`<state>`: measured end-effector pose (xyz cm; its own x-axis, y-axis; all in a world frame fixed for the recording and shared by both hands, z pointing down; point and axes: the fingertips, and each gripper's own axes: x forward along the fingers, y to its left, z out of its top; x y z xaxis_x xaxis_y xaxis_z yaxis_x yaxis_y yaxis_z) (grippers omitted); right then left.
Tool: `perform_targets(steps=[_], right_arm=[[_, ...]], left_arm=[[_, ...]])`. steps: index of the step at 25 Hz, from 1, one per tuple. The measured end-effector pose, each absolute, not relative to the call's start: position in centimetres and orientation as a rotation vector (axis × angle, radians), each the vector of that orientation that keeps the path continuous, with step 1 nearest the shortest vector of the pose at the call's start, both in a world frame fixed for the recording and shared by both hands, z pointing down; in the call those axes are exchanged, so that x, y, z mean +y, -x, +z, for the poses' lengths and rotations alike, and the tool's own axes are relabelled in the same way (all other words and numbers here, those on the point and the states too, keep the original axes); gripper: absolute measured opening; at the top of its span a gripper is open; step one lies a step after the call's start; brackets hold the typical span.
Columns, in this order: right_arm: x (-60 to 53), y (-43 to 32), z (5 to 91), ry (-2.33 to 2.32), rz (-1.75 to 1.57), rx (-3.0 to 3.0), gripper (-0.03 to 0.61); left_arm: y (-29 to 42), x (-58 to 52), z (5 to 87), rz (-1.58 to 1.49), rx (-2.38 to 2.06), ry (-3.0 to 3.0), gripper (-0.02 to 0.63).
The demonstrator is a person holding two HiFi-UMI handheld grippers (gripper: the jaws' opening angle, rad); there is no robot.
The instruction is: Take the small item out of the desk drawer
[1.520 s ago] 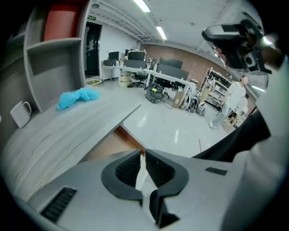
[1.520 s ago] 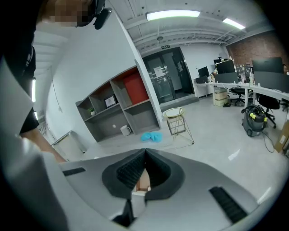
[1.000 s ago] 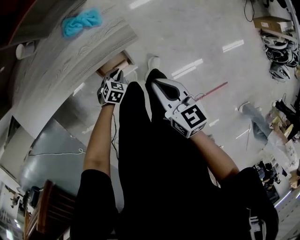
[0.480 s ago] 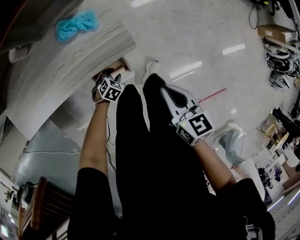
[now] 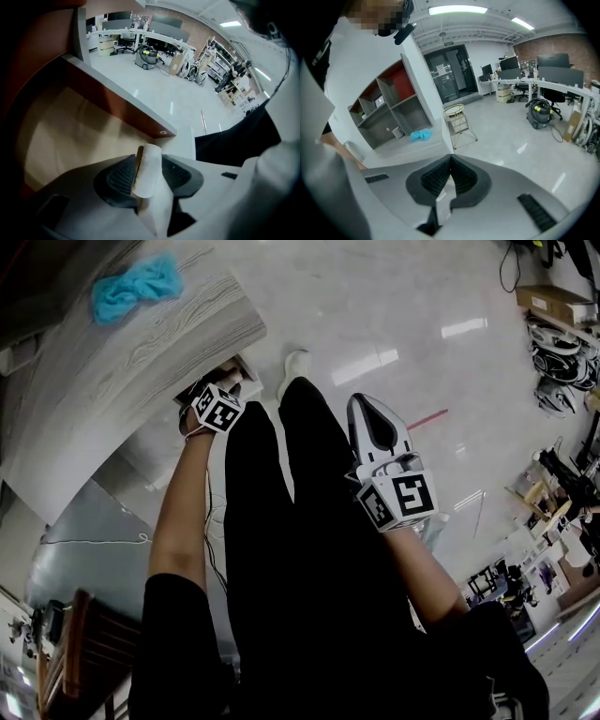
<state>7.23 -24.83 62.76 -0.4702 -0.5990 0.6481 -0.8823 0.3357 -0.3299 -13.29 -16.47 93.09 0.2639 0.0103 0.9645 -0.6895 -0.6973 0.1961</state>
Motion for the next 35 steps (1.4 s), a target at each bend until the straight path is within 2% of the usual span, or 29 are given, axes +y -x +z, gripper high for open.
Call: perform_targets(steps=[11,14,22,35], right_arm=[[-25.1,-8.8,64.9,-1.361,0.995,-2.121,-0.002],[-24.7,-8.5,64.9,-1.357,0.996,-2.125,-0.002],[-24.1,-8.6,65.1,-1.392,1.017,-2.133,-0.002],[-21.7,-8.0,64.1,-1.393,1.016,-2.126,-0.002]], left_arm=[[13.0,-16.7,94.2,1.524,-0.514,-1.953,0.153],[12.9,-16.6,94.2,1.499,-0.482,-1.929,0.117],[13.0,-16.2,95.0,1.518,-0.423,-1.886,0.110],[13.3,-16.1,93.7,1.501,-0.529,-1.896,0.104]])
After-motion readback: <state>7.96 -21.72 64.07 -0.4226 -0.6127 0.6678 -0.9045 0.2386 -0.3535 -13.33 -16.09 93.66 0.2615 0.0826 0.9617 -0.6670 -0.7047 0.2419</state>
